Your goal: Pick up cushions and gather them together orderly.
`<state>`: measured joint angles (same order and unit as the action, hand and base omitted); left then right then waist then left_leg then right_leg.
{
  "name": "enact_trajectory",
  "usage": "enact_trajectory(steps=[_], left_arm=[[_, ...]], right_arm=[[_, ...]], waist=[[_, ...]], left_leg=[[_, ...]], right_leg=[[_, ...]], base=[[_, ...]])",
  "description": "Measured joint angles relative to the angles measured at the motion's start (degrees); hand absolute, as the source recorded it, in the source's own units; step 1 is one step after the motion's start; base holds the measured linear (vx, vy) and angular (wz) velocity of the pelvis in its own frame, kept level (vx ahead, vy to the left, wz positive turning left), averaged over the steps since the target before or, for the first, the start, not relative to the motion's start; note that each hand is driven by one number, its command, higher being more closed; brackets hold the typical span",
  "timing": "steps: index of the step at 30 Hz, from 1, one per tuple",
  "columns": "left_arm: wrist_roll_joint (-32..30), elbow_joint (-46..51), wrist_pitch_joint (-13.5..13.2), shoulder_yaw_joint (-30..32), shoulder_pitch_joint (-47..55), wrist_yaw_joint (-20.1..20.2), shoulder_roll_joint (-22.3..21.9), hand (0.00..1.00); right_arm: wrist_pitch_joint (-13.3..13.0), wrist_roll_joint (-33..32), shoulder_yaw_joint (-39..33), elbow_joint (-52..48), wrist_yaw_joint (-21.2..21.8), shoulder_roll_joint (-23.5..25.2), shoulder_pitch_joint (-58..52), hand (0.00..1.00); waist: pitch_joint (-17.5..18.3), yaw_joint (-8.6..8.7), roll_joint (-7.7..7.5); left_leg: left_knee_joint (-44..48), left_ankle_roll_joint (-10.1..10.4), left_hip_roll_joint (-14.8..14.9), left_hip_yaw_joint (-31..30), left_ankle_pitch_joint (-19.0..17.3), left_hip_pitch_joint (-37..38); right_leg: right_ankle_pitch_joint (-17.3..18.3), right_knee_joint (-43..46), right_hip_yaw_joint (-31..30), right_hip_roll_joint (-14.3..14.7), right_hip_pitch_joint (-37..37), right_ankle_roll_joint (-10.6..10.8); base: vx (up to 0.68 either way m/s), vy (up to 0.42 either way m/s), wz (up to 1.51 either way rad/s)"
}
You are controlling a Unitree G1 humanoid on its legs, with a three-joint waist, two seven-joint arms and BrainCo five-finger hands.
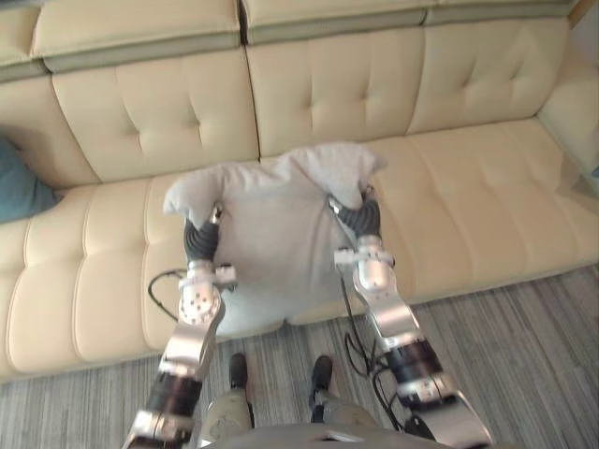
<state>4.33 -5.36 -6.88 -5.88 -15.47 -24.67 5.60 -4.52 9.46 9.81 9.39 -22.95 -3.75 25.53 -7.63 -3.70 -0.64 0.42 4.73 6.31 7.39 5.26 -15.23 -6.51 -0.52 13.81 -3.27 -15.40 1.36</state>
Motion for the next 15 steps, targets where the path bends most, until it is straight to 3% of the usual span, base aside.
enact_trajectory(steps=[7,15], left_arm=[[-0.2,-9.0,-0.3,2.1,-26.5,-6.2,7.2,1.0],[-0.7,-20.4,-0.6,3.0,-50.9,-7.5,13.6,1.0]], right_arm=[[1.1,2.5,-6.2,5.9,-7.1,1.0,24.9,1.0],[2.5,4.6,-12.4,12.1,-13.1,1.0,46.9,1.0]], waist=[[-7.6,-1.08,0.44],[-13.2,-1.06,0.94]], left_leg=[[0.7,-0.3,-0.5,-2.1,3.2,-10.3],[-0.9,-0.5,-1.3,-4.2,6.4,-18.7]], right_leg=[[-1.7,1.9,1.3,-0.7,-9.9,-0.7],[-2.5,3.3,2.7,-1.5,-18.9,-0.9]], base=[[-0.09,0.027,0.12],[-0.02,0.015,0.1]])
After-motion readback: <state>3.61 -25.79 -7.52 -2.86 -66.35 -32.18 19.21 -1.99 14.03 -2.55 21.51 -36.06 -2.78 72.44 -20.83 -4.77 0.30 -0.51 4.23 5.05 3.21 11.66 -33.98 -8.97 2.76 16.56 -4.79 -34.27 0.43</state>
